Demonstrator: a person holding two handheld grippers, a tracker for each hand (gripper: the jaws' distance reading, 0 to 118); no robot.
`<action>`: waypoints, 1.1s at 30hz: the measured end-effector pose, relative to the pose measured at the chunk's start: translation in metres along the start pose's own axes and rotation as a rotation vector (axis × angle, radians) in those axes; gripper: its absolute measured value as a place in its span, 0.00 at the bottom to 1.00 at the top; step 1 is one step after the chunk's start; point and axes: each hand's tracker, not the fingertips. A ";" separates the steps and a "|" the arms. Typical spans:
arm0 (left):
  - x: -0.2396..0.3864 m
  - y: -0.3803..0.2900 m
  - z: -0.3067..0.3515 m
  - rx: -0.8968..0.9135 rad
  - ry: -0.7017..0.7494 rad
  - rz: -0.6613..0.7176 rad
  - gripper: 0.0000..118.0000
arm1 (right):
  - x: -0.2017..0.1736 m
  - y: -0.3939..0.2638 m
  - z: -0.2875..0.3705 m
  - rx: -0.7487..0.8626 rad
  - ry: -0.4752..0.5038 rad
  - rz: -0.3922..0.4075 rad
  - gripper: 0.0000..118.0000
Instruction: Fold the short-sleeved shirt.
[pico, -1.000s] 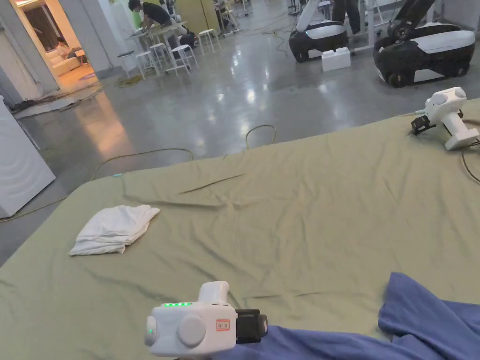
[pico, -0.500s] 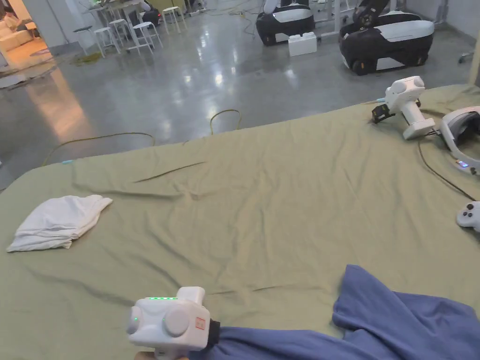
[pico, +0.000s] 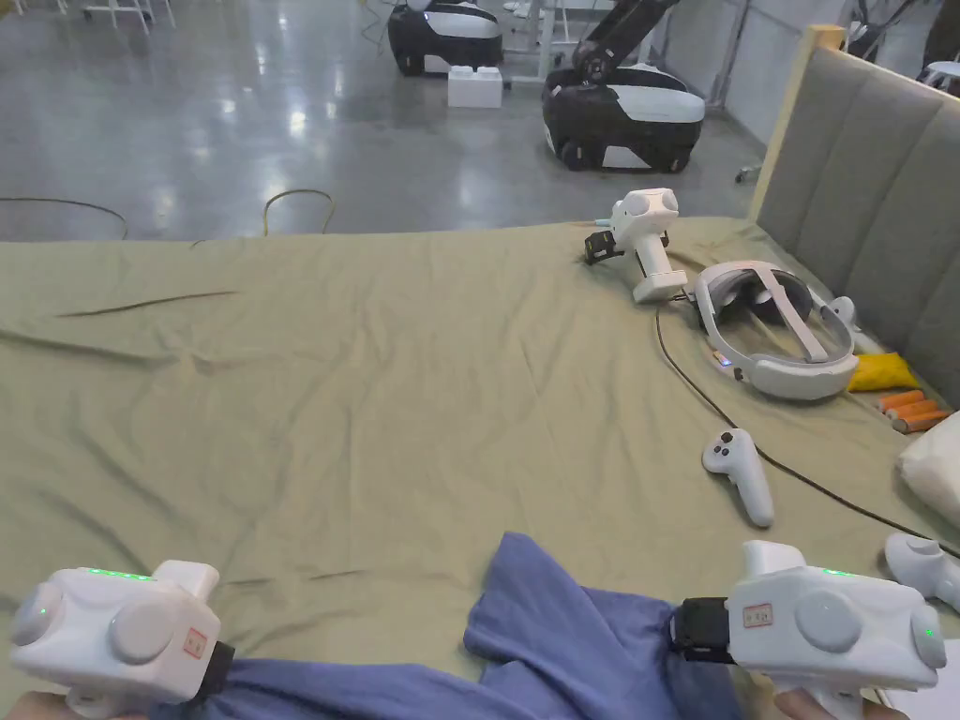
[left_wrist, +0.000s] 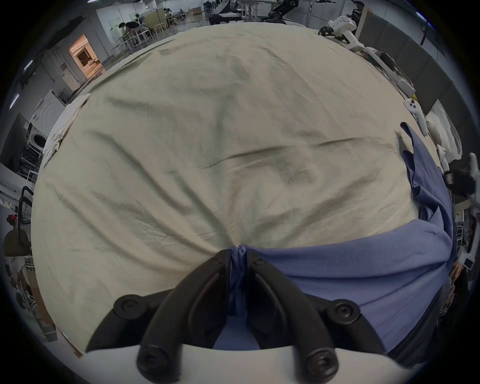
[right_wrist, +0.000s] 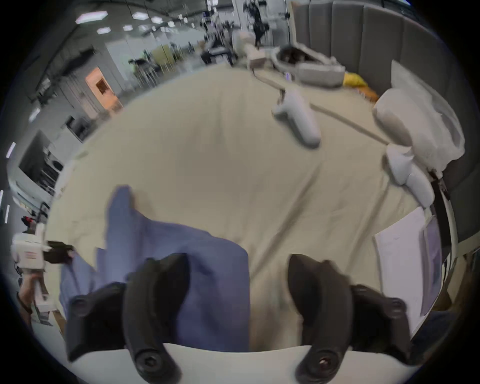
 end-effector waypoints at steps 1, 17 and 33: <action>-0.001 0.000 0.000 0.000 -0.006 0.004 0.11 | -0.002 -0.004 -0.011 -0.044 0.004 0.009 0.31; -0.062 -0.079 0.190 0.559 -0.281 0.152 0.08 | -0.009 -0.025 0.179 0.448 0.083 0.040 0.04; -0.104 -0.091 0.481 1.155 -0.037 0.199 0.08 | -0.076 0.063 0.397 0.975 0.189 0.113 0.04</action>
